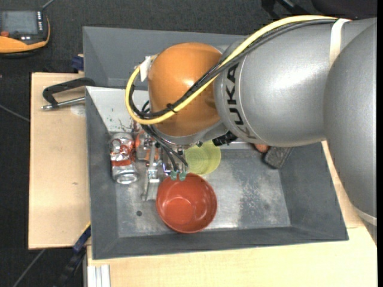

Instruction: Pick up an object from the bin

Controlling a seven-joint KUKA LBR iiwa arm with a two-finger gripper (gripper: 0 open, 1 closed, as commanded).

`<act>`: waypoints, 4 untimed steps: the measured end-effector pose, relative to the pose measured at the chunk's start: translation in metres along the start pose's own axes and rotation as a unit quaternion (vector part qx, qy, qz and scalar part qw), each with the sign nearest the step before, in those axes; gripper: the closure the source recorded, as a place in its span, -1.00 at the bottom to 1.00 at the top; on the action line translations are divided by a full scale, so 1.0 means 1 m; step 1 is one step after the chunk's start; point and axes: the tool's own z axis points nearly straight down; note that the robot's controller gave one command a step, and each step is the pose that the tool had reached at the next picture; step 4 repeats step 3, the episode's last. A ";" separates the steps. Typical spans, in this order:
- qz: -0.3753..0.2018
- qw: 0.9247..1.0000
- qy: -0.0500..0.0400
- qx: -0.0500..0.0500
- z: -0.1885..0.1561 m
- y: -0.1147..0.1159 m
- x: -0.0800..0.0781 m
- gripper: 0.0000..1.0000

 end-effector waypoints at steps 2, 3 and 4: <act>-0.036 0.999 -0.001 -0.001 0.098 -0.090 -0.054 1.00; -0.030 1.000 -0.007 -0.001 -0.027 -0.139 -0.053 1.00; -0.030 1.000 -0.007 -0.001 -0.027 -0.139 -0.053 1.00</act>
Offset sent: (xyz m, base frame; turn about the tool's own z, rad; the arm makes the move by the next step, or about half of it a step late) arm 0.0526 -0.0908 -0.0993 -0.0734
